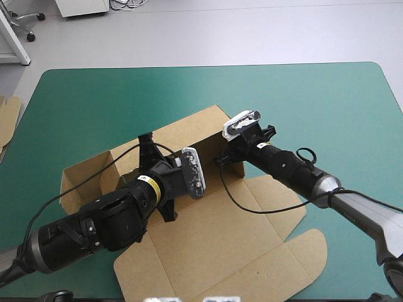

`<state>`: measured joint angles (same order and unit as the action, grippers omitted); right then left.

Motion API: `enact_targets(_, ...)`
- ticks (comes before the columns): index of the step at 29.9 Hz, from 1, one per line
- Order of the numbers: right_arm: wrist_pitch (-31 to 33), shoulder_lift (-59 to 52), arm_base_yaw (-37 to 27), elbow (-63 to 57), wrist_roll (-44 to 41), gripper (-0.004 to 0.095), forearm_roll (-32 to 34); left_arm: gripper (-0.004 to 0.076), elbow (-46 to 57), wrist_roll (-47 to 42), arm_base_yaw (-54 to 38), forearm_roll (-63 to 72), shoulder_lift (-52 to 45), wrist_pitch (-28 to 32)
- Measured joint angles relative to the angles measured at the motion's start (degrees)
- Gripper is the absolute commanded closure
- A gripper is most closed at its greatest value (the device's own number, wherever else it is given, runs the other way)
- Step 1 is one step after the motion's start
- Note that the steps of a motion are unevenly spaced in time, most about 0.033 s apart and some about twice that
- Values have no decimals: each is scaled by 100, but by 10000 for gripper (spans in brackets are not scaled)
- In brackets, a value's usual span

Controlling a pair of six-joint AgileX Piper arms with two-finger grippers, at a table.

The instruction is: Fold the box

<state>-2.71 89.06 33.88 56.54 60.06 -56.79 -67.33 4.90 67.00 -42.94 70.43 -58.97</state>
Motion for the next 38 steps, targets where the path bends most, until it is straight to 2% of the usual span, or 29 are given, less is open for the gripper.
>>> enact_targets(5,0,0,0,0,0,938,5,734,-74,-490,-22,-1117,0,-184)
enact_targets(9,5,0,0,0,0,938,10,734,-292,-718,-435,-834,13,-118)
enact_targets(18,10,0,0,0,-5,938,15,734,-1258,-490,-2194,442,30,484)
enact_targets(22,10,0,0,0,-5,938,15,732,-1489,-490,-3479,908,30,836)
enact_targets(25,10,0,0,0,-5,938,15,728,-1534,-365,-4519,1639,36,1157)
enact_targets(28,10,0,0,0,-5,938,15,728,-1546,206,-5567,2909,107,1255)
enact_targets(33,10,0,0,0,-11,938,15,728,-1553,1446,-7087,5114,556,1020)
enact_targets(38,151,0,-85,7,-50,933,21,728,-1553,1861,-7996,6168,1200,753)
